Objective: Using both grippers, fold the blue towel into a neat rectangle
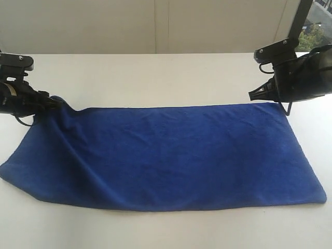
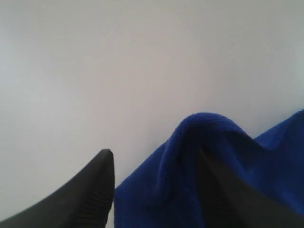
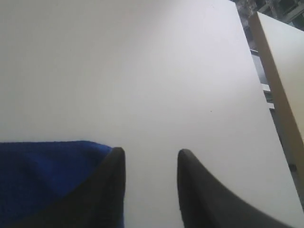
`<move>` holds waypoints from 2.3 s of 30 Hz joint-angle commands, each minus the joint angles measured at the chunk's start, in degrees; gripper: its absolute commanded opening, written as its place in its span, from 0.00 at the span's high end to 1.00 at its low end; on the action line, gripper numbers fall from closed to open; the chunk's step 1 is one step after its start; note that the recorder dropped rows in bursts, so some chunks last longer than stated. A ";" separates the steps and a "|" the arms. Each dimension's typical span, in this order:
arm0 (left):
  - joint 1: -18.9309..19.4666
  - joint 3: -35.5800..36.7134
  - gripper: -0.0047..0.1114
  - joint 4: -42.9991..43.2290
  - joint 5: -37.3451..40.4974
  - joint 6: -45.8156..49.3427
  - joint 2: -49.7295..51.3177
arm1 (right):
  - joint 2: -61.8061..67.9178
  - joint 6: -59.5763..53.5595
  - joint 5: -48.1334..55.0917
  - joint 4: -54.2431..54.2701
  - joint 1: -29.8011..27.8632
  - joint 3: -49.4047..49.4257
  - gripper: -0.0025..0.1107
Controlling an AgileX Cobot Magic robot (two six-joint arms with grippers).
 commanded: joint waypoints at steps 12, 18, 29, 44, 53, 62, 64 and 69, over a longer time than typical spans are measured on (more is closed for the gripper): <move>0.10 -0.41 0.47 -0.25 9.50 5.32 -7.94 | -4.34 -0.24 -8.44 4.45 -0.58 2.11 0.66; -0.53 -0.41 0.47 0.30 8.87 5.32 -4.10 | -4.23 -0.35 -12.06 4.45 -0.58 2.23 0.66; -0.97 -0.41 0.47 5.60 -1.37 10.53 1.56 | -4.23 -0.35 -11.65 4.45 -0.58 2.73 0.66; 3.63 -2.35 0.47 -1.44 -6.89 18.82 2.85 | -4.23 -0.35 -11.77 4.45 -0.58 2.73 0.66; 3.63 -2.35 0.47 -1.44 -4.79 18.82 2.75 | -4.23 -0.35 -11.78 4.45 -0.58 2.73 0.66; 3.52 -2.35 0.47 10.34 -1.23 18.82 1.83 | -4.23 -0.35 -12.07 4.45 -0.58 2.73 0.66; 3.52 -2.35 0.47 14.70 -2.24 18.82 1.93 | -4.23 -0.35 -12.43 4.45 -0.58 2.73 0.66; 3.52 -2.35 0.47 18.27 -6.01 22.51 2.94 | -4.23 -0.35 -13.18 4.45 -0.58 2.73 0.66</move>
